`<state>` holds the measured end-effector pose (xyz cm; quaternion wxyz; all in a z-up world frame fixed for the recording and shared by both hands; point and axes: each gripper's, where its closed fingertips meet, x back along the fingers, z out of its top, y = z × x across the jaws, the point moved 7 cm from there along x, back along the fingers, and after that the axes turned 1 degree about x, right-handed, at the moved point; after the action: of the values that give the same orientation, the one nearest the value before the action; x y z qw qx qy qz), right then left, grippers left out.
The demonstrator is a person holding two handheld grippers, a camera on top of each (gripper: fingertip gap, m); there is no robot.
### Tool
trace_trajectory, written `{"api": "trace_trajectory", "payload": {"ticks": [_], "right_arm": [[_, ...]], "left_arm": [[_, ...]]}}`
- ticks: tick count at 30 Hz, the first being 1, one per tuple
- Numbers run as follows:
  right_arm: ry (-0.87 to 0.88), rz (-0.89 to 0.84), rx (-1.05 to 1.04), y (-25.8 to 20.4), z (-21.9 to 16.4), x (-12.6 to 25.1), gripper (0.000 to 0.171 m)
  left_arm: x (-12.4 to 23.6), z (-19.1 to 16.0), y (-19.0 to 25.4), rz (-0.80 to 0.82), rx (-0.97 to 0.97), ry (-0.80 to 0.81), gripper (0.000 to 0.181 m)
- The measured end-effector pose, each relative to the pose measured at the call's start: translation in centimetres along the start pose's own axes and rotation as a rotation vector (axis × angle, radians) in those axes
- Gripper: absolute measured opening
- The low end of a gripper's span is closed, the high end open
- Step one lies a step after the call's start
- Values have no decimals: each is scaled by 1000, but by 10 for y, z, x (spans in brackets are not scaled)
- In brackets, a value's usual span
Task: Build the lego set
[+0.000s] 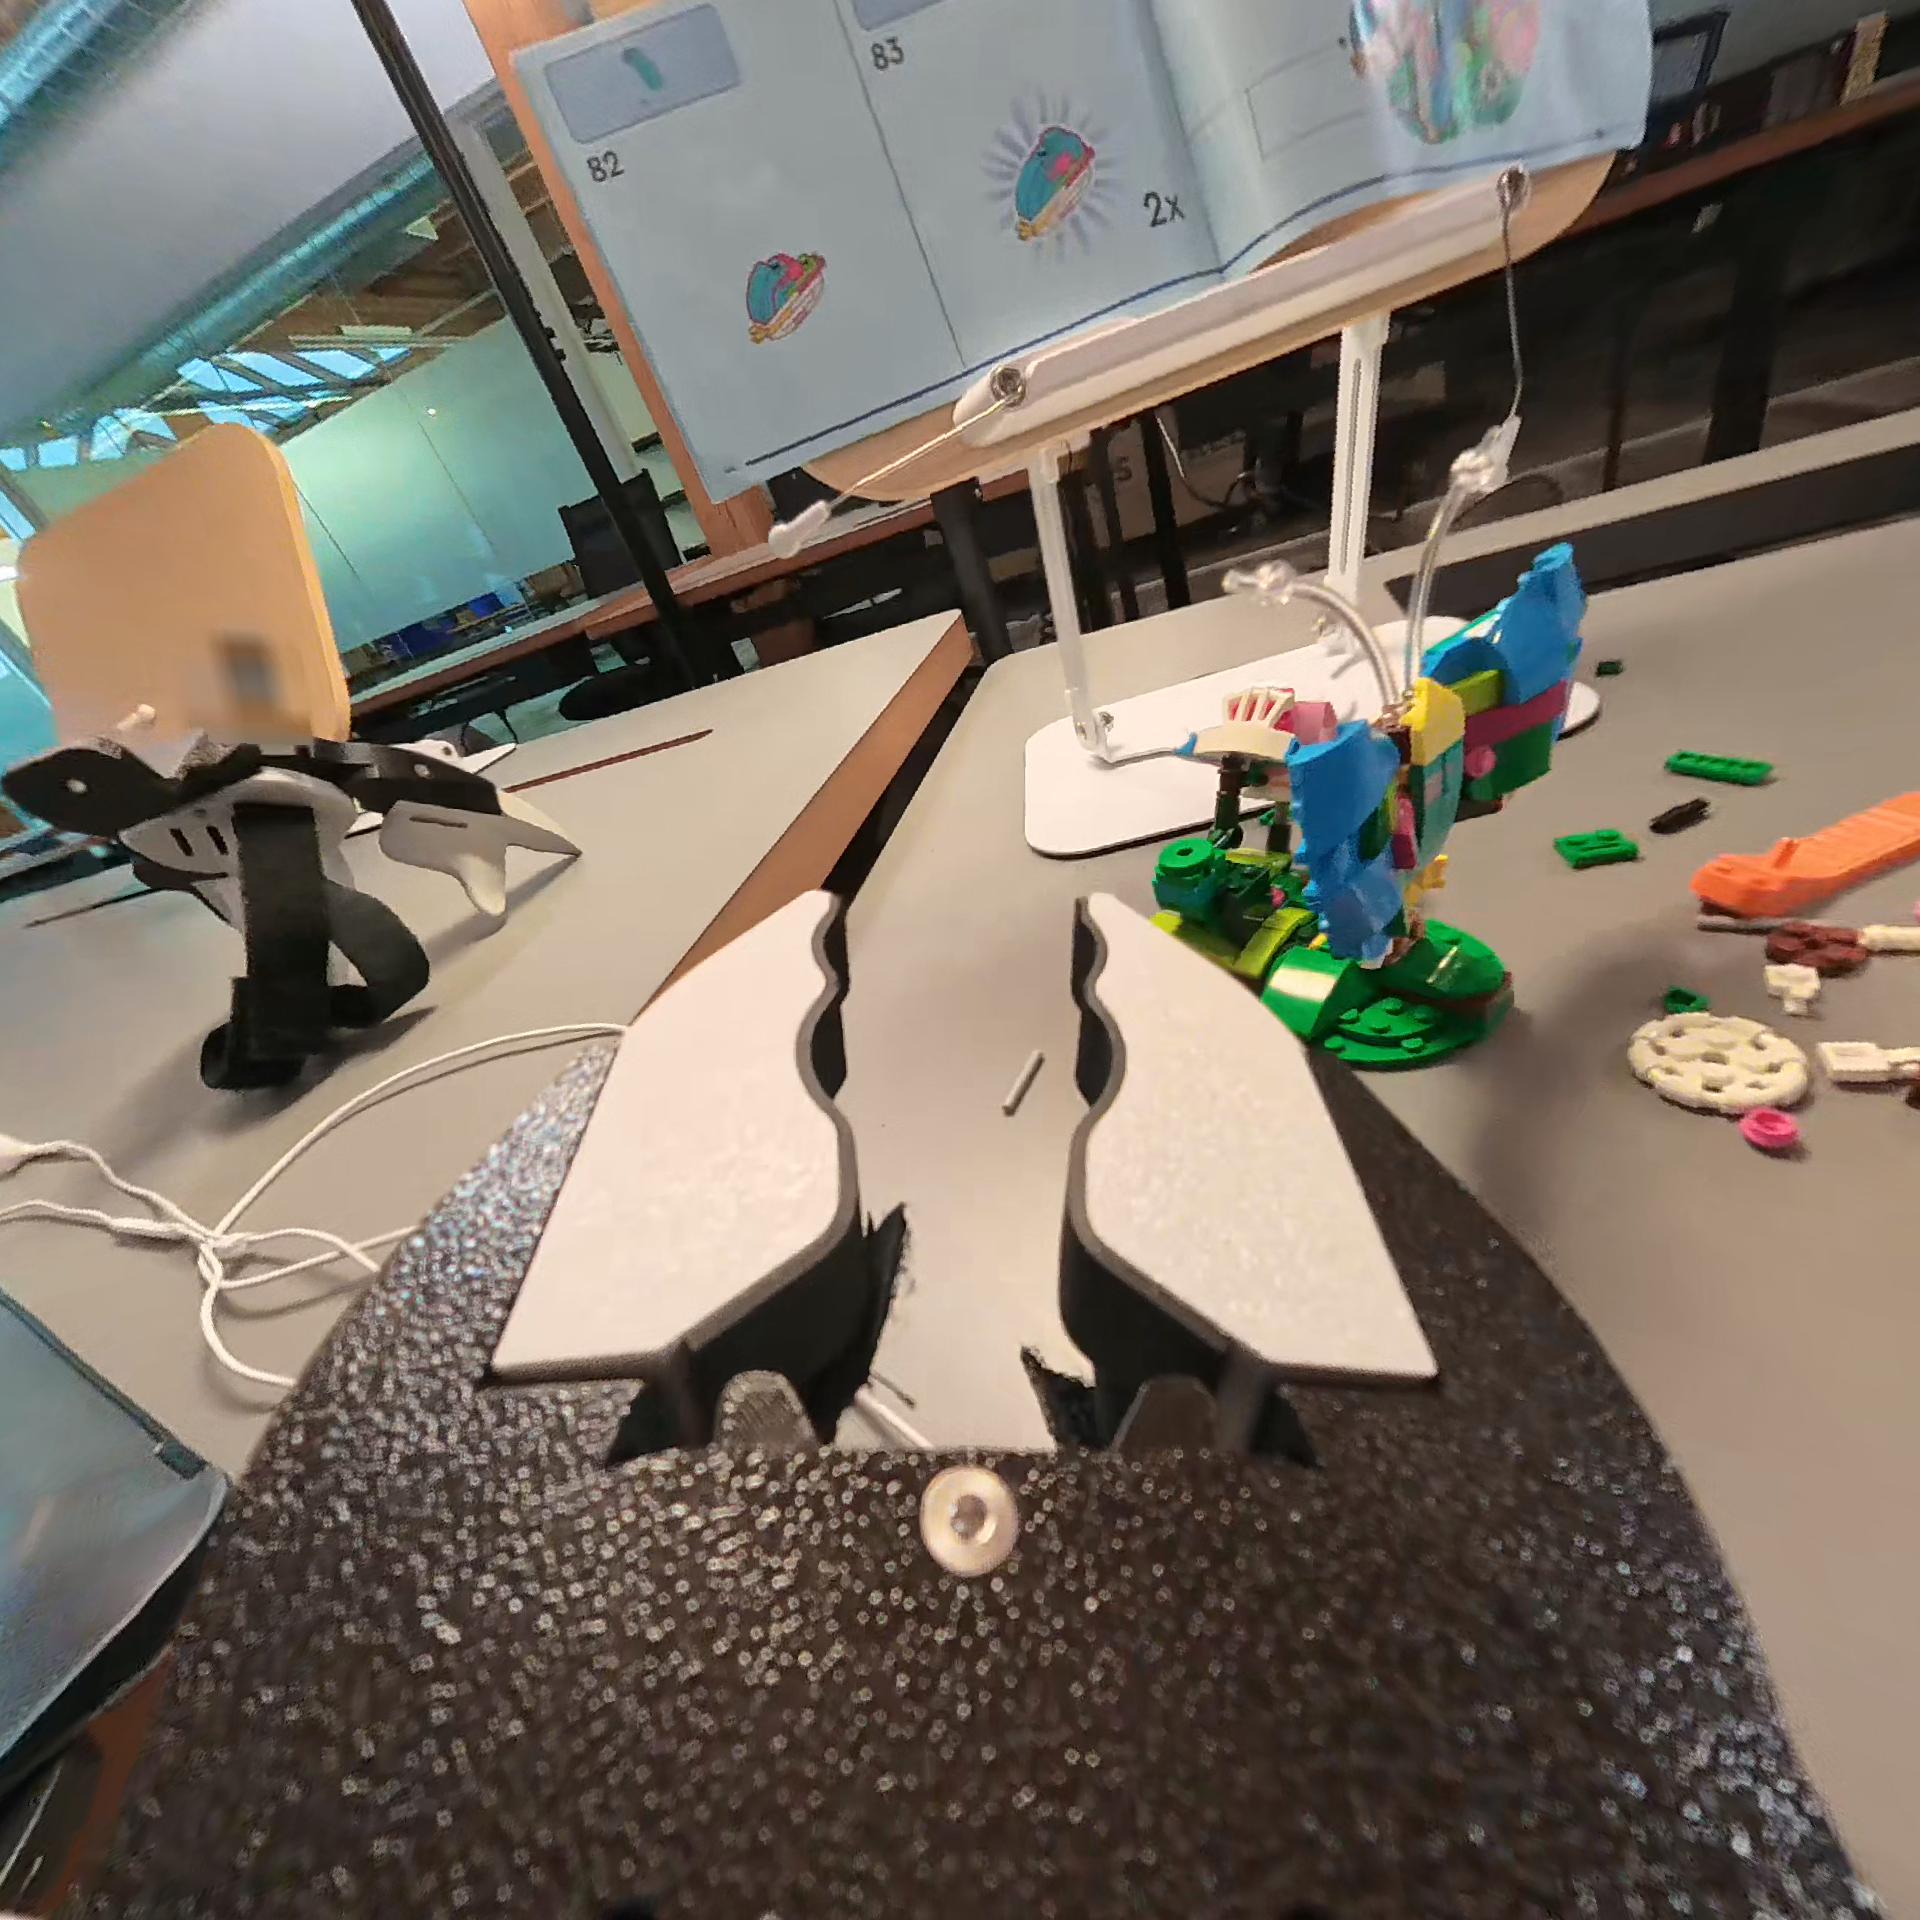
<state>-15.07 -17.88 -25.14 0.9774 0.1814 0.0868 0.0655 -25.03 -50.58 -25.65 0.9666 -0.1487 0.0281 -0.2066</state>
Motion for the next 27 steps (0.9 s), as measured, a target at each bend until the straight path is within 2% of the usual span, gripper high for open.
{"api": "trace_trajectory", "payload": {"ticks": [17,20,22,27], "right_arm": [[11,39,26,-3,-1,-6,25],[11,48,34,-5,-1,-6,24],[15,48,29,-4,-1,-6,24],[23,46,14,-2,0,-5,24]], "left_arm": [[-6,-3,4,-28,-27,-33,45],[-9,-6,10,-81,-53,-70,47],[-9,-7,16,-149,-85,-92,42],[-12,-18,18,-365,-91,-315,50]]}}
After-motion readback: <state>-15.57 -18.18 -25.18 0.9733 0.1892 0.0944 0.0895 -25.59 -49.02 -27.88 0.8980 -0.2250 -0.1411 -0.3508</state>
